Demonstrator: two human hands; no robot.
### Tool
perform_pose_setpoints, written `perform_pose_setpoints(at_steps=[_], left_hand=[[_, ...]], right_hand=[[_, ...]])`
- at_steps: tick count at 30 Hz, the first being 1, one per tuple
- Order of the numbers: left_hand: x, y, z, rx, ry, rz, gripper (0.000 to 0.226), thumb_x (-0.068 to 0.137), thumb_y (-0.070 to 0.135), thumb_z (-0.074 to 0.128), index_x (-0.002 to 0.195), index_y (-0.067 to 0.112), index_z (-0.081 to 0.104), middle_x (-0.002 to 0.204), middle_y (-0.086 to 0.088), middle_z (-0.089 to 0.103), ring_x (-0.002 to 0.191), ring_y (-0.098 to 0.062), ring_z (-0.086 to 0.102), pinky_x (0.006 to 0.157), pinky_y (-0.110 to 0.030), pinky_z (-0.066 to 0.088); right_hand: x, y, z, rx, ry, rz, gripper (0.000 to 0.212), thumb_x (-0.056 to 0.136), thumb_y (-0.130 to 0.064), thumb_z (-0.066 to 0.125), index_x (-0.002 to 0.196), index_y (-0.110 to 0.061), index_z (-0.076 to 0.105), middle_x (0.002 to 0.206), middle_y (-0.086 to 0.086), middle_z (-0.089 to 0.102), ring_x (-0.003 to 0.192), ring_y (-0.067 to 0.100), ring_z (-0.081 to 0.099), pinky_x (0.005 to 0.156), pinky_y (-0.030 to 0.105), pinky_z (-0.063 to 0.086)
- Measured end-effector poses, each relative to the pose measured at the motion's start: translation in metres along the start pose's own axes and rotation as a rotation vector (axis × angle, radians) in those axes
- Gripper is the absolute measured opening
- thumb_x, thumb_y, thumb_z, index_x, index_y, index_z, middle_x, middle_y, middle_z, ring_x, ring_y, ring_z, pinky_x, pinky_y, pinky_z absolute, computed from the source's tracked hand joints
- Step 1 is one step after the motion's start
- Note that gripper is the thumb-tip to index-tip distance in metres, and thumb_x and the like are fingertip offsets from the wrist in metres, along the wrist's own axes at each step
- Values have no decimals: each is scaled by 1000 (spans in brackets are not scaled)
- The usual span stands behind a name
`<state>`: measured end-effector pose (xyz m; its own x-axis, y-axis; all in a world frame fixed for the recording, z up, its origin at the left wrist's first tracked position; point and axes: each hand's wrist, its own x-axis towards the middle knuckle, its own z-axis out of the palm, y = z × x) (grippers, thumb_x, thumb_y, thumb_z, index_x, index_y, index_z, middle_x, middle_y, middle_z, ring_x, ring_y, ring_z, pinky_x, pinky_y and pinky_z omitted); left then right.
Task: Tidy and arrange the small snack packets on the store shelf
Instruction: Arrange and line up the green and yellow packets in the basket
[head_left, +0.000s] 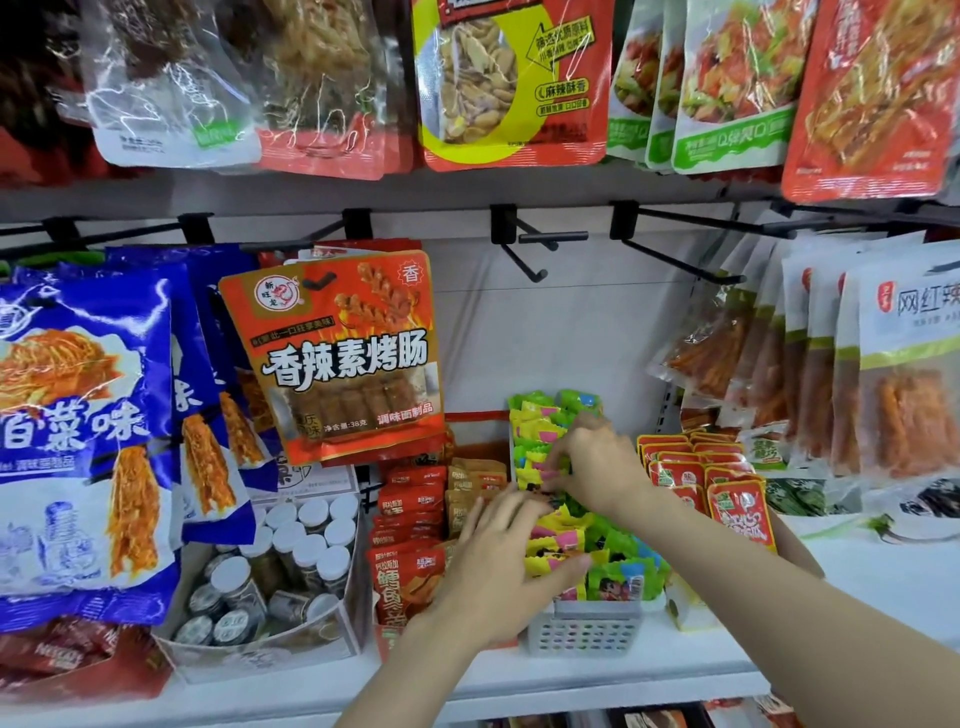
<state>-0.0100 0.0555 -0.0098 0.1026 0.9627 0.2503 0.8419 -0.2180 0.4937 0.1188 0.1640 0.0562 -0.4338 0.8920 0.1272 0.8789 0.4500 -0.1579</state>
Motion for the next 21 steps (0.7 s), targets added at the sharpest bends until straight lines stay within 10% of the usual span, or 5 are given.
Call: perform_pose_setpoints(at_steps=[4, 9, 15, 21], left_hand=[[0, 3, -5, 3, -23, -24, 73, 82, 82, 33, 136, 33, 43, 148, 16, 36, 147, -4, 12, 121, -34, -2], [-1, 16, -15, -59, -111, -102, 72, 85, 74, 47, 142, 31, 37, 150, 12, 35, 144, -7, 19, 121, -38, 13], [-3, 55, -51, -767, -24, -293, 69, 87, 34, 72, 139, 33, 27, 125, 26, 47, 100, 22, 52, 75, 3, 39], [-33, 81, -72, -966, 82, -213, 16, 95, 17, 62, 108, 17, 72, 104, -4, 76, 94, -24, 71, 83, -33, 58]], right_hand=[[-8, -2, -12, 99, 70, -98, 6, 86, -26, 70, 91, -26, 73, 120, 1, 54, 120, 22, 48, 96, 35, 41], [-26, 17, -88, 373, 174, -208, 7, 95, -20, 61, 91, -20, 55, 82, -3, 68, 68, 6, 60, 68, 32, 44], [-54, 21, -151, 715, 268, -122, 6, 94, -14, 62, 91, -11, 59, 91, 11, 71, 74, 23, 70, 68, 32, 58], [-75, 13, -165, 832, 279, 12, 13, 92, -15, 66, 96, -3, 64, 75, 8, 71, 50, 1, 63, 48, 17, 51]])
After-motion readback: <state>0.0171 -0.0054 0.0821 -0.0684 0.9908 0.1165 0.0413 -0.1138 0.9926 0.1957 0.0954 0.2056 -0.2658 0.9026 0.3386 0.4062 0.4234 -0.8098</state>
